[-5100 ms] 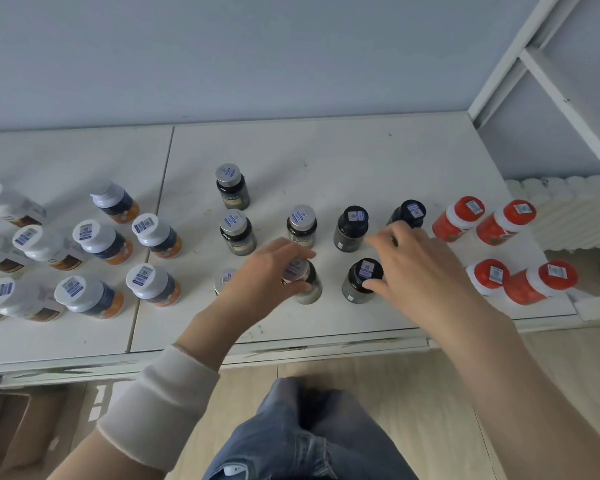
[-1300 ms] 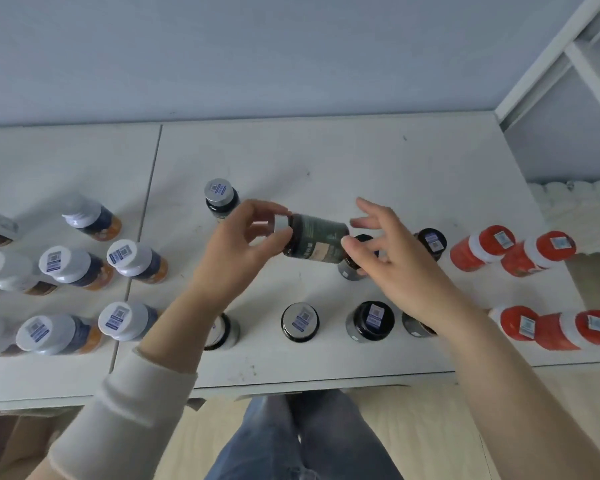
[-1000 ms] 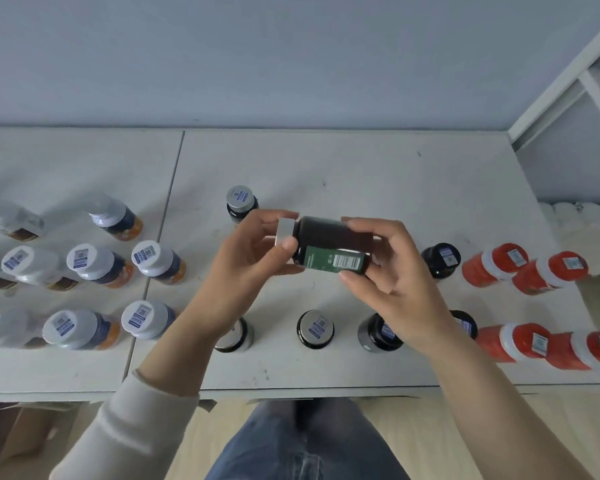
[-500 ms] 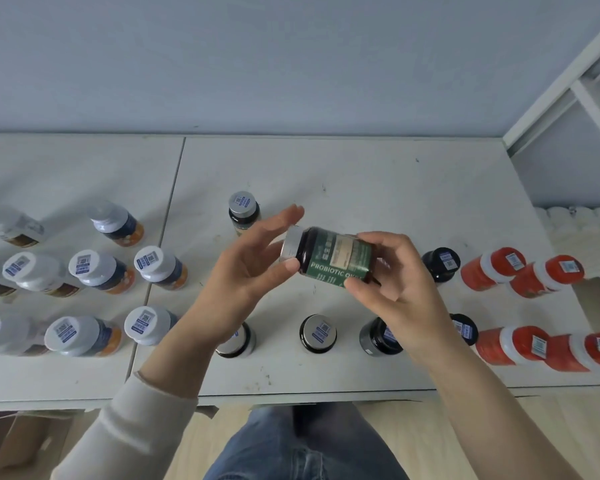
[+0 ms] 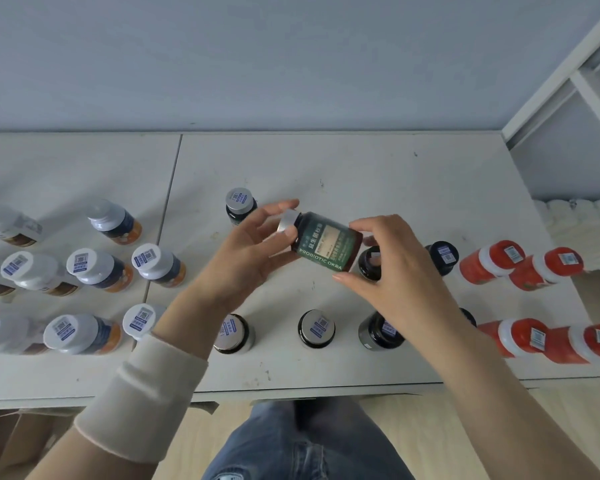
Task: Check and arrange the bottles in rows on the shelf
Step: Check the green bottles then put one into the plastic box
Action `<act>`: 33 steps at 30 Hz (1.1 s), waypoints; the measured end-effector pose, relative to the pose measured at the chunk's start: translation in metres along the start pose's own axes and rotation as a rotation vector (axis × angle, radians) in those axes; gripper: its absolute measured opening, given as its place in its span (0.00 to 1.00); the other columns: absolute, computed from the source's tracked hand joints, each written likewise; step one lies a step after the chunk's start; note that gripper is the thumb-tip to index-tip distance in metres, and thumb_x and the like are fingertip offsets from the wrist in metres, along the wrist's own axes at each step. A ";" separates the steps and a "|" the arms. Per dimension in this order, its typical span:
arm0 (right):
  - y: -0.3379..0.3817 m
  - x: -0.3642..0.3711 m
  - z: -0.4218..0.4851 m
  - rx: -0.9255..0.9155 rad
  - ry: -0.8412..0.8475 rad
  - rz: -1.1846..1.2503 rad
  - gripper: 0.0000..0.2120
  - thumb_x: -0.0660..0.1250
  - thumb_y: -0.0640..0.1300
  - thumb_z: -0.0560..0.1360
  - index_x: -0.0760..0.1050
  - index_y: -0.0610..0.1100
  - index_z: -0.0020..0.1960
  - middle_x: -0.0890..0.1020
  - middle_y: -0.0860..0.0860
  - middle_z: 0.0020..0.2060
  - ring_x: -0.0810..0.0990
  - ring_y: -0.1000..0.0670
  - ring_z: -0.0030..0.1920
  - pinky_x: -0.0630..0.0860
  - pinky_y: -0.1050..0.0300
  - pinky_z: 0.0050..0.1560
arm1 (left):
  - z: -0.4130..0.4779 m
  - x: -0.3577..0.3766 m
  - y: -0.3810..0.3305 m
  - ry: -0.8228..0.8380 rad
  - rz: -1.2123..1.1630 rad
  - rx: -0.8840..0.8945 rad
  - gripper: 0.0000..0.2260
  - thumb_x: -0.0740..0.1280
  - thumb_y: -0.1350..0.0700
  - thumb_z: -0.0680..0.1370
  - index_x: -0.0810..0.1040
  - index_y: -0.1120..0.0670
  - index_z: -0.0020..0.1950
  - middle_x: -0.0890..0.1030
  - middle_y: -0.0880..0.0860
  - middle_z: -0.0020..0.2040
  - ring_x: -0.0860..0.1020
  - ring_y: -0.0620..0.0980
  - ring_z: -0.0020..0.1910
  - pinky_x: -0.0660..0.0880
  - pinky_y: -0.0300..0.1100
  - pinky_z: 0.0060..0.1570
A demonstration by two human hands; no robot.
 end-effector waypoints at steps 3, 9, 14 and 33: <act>-0.012 -0.006 0.005 -0.018 0.235 -0.435 0.30 0.69 0.52 0.71 0.62 0.45 0.68 0.67 0.47 0.65 0.71 0.47 0.61 0.71 0.55 0.54 | 0.005 0.001 -0.005 -0.022 0.496 0.124 0.16 0.71 0.64 0.72 0.75 0.48 0.55 0.78 0.49 0.56 0.78 0.41 0.49 0.76 0.34 0.49; -0.021 -0.009 0.016 0.023 0.359 -0.633 0.27 0.66 0.54 0.74 0.62 0.44 0.68 0.68 0.46 0.63 0.70 0.45 0.60 0.69 0.54 0.55 | 0.019 0.009 0.022 0.047 1.159 0.217 0.19 0.71 0.64 0.70 0.76 0.50 0.58 0.73 0.50 0.55 0.74 0.50 0.54 0.73 0.42 0.55; -0.027 -0.007 0.016 0.044 0.382 -0.656 0.26 0.67 0.53 0.73 0.63 0.43 0.65 0.70 0.45 0.60 0.70 0.44 0.59 0.67 0.53 0.54 | 0.024 0.015 0.039 0.048 1.316 0.195 0.19 0.70 0.63 0.72 0.74 0.51 0.61 0.72 0.52 0.58 0.72 0.53 0.58 0.72 0.47 0.55; 0.018 0.012 0.017 -0.090 0.261 -0.475 0.24 0.60 0.57 0.76 0.62 0.47 0.68 0.70 0.50 0.62 0.69 0.48 0.61 0.68 0.57 0.54 | -0.014 -0.049 0.011 -0.407 1.279 0.037 0.16 0.70 0.55 0.73 0.74 0.53 0.60 0.75 0.54 0.55 0.73 0.53 0.53 0.68 0.42 0.49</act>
Point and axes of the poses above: each hand's wrist, its own z-axis towards the middle knuckle, its own x-axis out of the palm, y = z × x, the point moved 2 cm from there along z, towards the middle knuckle
